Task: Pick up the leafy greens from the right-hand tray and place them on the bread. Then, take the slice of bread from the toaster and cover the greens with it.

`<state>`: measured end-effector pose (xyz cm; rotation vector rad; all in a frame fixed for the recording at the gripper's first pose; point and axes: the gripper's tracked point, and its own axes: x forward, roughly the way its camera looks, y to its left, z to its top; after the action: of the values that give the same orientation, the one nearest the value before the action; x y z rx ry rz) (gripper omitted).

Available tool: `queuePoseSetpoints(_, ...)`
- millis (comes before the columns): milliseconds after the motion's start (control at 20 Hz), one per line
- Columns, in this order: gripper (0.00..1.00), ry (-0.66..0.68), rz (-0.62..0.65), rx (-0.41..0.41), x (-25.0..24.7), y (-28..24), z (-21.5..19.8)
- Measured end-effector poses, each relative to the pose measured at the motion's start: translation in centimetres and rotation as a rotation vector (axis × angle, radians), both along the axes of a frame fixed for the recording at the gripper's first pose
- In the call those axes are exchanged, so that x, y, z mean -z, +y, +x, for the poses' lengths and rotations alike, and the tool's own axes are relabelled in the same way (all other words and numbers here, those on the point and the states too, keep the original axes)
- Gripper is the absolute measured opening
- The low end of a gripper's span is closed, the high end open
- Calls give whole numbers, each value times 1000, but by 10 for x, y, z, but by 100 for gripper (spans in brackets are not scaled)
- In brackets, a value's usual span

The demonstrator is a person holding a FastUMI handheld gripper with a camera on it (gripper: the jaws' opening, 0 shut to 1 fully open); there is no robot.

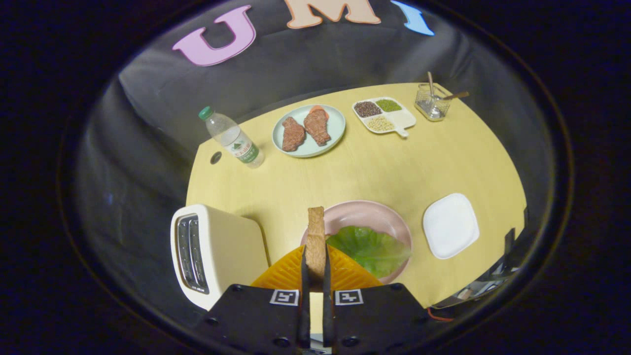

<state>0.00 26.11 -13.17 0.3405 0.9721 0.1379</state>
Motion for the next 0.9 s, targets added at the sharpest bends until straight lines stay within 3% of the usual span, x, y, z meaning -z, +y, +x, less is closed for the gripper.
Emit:
queuePoseSetpoints(350,13,53,109,61,45,-23,-10)
queuePoseSetpoints(550,13,70,72,89,66,-49,-14)
queuePoseSetpoints(750,22,105,22,152,89,-73,-16)
queuePoseSetpoints(900,37,127,0,162,97,-79,-19)
